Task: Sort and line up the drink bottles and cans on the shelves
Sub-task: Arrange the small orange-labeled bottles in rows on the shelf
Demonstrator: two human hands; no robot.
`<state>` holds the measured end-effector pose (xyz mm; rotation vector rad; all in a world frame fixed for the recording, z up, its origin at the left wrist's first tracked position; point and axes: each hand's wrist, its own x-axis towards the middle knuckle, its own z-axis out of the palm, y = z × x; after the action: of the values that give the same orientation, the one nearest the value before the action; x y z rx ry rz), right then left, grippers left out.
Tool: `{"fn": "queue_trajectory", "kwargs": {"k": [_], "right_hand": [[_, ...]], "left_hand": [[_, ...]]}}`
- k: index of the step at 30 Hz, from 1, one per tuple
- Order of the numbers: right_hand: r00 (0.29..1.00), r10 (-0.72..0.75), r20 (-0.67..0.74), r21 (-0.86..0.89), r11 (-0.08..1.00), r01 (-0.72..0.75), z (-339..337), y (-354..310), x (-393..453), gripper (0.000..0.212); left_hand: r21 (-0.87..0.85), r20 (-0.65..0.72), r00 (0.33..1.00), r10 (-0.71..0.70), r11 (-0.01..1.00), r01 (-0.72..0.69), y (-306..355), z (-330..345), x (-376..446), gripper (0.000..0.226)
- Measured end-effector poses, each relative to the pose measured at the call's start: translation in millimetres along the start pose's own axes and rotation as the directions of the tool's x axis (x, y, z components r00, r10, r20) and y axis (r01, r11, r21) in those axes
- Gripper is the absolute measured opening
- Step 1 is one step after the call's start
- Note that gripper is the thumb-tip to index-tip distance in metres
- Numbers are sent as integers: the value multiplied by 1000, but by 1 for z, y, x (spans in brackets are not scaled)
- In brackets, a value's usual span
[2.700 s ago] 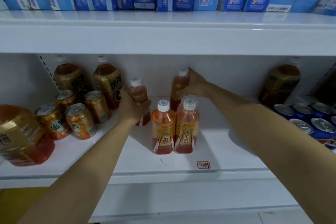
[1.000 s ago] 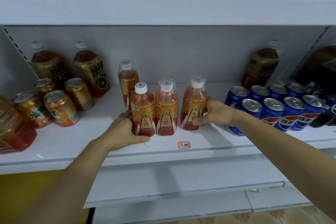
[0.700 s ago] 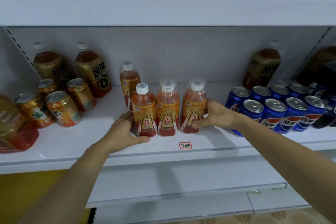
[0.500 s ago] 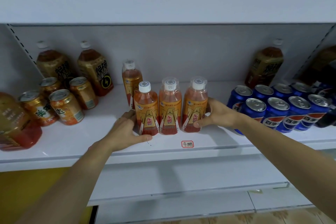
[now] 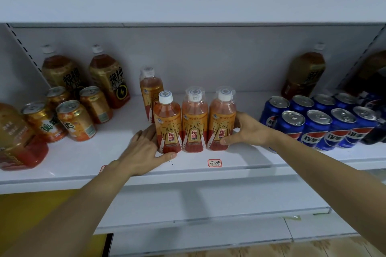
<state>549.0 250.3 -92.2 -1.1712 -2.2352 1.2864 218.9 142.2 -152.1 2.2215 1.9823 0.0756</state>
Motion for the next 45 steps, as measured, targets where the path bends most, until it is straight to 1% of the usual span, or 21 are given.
{"fn": "queue_trajectory", "kwargs": {"k": [4,10,15,18,21,24,38,42,45], "right_hand": [[1000,-13,-14,-12,1000,12,1,4,2,61],[999,-29,-16,-4,1000,29,3,6,4,58],[1000,-24,-4,24,999,24,3,5,2,57],[1000,-26,17,7,1000,26,17,6,1,65],[999,-30,-41,20,999,30,27,13,1,76],[997,-34,-69,53,998,37,28,19,0,78],[997,4,-82,77,997,2,32,19,-3,75],[997,14,-75,85,996,-7,33,16,-6,73],[997,29,-70,65,998,-25,33,12,-9,71]], "left_hand": [[12,58,998,10,1000,-11,1,-1,1,104],[24,76,997,7,1000,-9,0,1,2,111],[40,77,997,1,999,-4,1,2,2,109],[43,74,997,13,999,-16,0,2,1,102],[28,78,997,6,1000,-8,2,0,0,92],[26,79,997,8,1000,-10,3,0,0,89],[51,95,995,-4,999,-1,3,-1,1,92],[37,87,996,15,999,-19,1,1,1,97],[39,88,996,9,999,-12,3,-1,0,89]]}}
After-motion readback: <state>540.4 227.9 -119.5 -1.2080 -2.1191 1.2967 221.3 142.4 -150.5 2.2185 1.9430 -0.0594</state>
